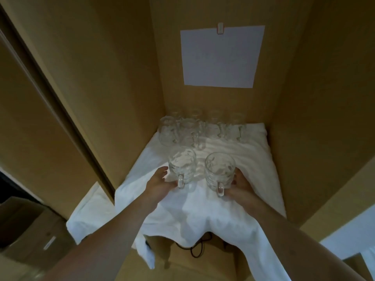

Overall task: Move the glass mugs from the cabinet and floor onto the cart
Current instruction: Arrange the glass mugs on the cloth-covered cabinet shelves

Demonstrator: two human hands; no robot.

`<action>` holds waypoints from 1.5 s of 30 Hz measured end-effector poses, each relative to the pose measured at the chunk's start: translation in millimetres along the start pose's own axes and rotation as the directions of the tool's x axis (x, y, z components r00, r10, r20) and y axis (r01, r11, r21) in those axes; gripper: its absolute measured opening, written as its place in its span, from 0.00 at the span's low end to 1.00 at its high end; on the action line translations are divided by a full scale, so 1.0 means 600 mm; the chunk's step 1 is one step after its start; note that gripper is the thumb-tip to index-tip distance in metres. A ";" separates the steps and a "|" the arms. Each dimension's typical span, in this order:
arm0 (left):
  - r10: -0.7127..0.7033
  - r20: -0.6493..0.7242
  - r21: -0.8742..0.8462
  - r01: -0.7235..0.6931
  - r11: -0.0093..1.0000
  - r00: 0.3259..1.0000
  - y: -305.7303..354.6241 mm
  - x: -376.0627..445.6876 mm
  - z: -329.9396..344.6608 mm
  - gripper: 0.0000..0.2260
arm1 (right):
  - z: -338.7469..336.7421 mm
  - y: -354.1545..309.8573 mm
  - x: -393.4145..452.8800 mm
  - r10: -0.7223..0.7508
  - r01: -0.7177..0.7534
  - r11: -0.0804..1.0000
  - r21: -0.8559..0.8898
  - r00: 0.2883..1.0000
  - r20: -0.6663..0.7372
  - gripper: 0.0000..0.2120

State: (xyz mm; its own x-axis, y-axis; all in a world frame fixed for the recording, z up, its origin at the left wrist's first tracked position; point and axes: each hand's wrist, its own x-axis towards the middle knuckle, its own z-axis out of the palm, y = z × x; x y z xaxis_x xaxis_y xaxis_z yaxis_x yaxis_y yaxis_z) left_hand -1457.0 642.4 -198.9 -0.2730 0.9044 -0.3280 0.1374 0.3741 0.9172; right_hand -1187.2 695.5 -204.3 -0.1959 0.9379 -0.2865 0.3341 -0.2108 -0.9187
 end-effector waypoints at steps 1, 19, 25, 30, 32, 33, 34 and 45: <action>0.032 0.011 0.040 -0.032 0.999 0.999 0.005 0.007 0.002 0.36 | -0.001 -0.004 0.004 -0.009 0.009 1.000 -0.027 1.000 0.012 0.53; 0.339 0.287 0.527 -0.443 0.725 0.896 0.156 0.134 0.080 0.47 | -0.064 -0.068 0.088 0.059 0.057 0.946 0.319 0.938 -0.343 0.43; 0.331 0.354 0.666 -0.484 0.567 0.875 0.225 0.175 0.112 0.42 | -0.091 -0.089 0.130 -0.020 0.030 1.000 0.007 0.795 -0.607 0.54; 0.368 0.393 0.777 -0.519 0.357 0.842 0.258 0.206 0.137 0.43 | -0.110 -0.124 0.147 -0.163 -0.042 0.950 -0.309 0.778 -0.606 0.40; 0.371 0.412 0.831 -0.510 0.221 0.832 0.271 0.210 0.151 0.40 | -0.108 -0.129 0.150 -0.264 -0.021 0.872 -0.490 0.822 -0.504 0.37; 0.354 0.422 0.852 -0.499 0.158 0.834 0.278 0.212 0.158 0.38 | -0.107 -0.130 0.152 -0.308 0.002 0.819 -0.574 0.845 -0.437 0.37; 0.330 0.428 0.868 -0.484 0.109 0.842 0.283 0.213 0.165 0.36 | -0.106 -0.130 0.154 -0.343 0.026 0.766 -0.643 0.862 -0.374 0.37; 0.368 0.380 0.865 -0.467 0.185 0.849 0.277 0.284 0.209 0.29 | -0.077 -0.141 0.203 -0.486 0.281 0.542 -0.792 0.874 -0.022 0.36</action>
State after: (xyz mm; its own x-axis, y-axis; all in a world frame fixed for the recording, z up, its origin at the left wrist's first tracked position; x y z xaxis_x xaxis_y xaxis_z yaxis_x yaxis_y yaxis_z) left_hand -1361.5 884.4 -130.9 0.1807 0.9832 -0.0265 0.9762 -0.1760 0.1271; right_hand -1196.6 840.4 -148.9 -0.3131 0.9280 0.2021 0.8560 0.3679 -0.3631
